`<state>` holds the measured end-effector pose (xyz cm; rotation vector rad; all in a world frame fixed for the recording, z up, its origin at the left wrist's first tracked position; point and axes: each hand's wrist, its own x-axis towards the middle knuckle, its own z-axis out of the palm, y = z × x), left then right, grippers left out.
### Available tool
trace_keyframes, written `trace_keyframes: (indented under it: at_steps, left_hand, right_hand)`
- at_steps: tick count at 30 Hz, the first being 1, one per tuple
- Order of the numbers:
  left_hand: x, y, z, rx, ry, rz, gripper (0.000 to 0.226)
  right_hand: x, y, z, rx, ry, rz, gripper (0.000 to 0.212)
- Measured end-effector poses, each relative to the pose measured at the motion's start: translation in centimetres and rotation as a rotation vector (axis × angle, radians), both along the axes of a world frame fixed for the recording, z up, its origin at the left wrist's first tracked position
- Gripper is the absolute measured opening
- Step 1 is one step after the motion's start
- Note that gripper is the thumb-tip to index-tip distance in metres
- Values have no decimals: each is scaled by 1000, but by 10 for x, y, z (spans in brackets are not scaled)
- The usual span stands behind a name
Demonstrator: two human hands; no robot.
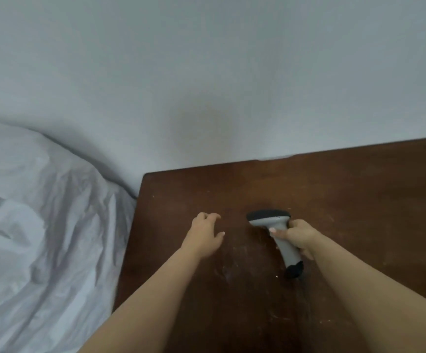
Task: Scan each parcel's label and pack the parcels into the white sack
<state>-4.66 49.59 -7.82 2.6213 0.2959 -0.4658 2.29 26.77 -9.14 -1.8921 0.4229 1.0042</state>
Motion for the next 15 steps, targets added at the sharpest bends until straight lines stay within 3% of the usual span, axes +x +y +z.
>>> trace_keyframes:
  at_steps: [3, 11, 15]
  left_hand:
    - [-7, -1, -15, -12, 56, 56, 47]
    - [-18, -1, -23, -9, 71, 101, 47]
    - [-23, 0, -21, -16, 45, 128, 47]
  right_hand:
    - [-4, -2, -16, -58, -12, 30, 67]
    - [-5, -16, -38, -293, -92, 132, 36]
    - [5, -13, -34, -439, -102, 189, 52]
